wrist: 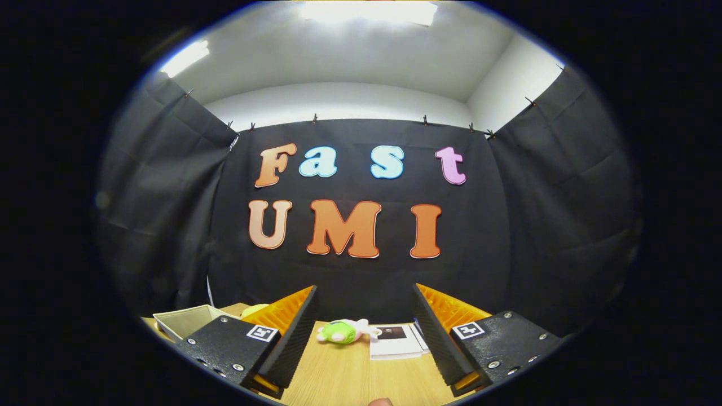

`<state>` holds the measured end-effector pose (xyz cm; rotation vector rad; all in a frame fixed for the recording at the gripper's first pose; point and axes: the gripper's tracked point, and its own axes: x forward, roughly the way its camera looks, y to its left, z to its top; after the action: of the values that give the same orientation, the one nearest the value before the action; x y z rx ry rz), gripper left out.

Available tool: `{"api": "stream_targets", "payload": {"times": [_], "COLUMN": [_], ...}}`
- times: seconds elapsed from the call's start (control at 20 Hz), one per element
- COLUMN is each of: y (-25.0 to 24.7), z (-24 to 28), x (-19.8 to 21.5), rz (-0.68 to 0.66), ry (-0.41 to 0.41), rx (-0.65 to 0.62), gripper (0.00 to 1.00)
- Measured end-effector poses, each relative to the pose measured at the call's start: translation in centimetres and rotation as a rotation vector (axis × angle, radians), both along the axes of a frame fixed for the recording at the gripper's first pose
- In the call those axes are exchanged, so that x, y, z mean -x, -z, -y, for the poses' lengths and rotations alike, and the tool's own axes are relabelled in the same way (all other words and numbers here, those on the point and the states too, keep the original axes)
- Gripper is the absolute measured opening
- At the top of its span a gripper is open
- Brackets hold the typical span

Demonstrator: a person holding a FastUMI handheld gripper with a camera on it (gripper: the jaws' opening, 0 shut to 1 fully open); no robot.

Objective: Open the storage box then place both shoes into the box .Put the left shoe in first, then the right shoe, with the right side of both shoes facing outward in a uniform manner.

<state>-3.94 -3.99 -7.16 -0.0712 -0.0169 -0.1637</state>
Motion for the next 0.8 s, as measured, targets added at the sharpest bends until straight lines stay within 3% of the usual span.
{"api": "stream_targets", "payload": {"times": [0.45, 0.8], "y": [-0.7, -1.1], "z": [-0.5, -3.0], "x": [0.9, 0.6], "rz": [0.017, 0.027], "ry": [-0.027, -0.092], "rx": [0.011, -0.009], "gripper": [0.97, 0.97]}}
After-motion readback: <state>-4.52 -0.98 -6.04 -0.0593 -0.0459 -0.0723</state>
